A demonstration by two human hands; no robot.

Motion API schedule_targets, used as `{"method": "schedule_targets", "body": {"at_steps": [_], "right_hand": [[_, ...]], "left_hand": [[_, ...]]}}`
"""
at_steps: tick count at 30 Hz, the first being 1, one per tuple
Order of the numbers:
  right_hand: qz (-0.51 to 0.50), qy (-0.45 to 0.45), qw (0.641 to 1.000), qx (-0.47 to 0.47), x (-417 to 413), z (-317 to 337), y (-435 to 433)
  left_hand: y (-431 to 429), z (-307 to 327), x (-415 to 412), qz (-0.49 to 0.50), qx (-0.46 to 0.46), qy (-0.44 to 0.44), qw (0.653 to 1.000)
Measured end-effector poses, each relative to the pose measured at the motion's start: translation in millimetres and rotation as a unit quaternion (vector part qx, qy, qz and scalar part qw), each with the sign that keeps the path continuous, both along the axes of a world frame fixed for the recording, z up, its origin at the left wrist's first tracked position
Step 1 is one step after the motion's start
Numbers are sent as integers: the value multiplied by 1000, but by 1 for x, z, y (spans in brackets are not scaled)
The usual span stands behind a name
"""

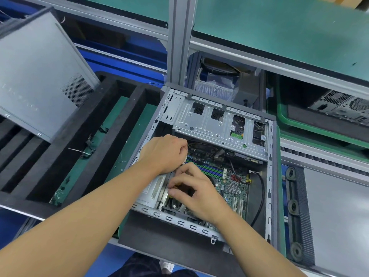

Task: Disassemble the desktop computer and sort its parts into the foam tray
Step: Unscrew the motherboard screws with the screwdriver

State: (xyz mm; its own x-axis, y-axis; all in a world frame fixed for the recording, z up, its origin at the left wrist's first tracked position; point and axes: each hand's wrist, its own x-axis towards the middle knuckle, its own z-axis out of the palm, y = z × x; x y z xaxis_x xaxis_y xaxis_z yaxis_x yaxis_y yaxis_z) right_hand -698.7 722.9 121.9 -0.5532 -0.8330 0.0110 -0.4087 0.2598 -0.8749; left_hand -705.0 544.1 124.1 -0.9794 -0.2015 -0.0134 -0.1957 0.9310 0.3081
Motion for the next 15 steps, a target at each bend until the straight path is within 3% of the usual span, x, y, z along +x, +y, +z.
{"method": "schedule_targets", "body": {"at_steps": [3,7,15], "right_hand": [[-18,5,1000,-2,-2,-2,0],[-47,-82,996,-6,-1,1,0],[-25,-10,1000,-13,-1,5,1]], "left_hand": [[0,1,0,-1,4,-3,1000],[1,0,-1,3,-3,-5,1000],[-2,-5,-1,0,2,10,1000]]}}
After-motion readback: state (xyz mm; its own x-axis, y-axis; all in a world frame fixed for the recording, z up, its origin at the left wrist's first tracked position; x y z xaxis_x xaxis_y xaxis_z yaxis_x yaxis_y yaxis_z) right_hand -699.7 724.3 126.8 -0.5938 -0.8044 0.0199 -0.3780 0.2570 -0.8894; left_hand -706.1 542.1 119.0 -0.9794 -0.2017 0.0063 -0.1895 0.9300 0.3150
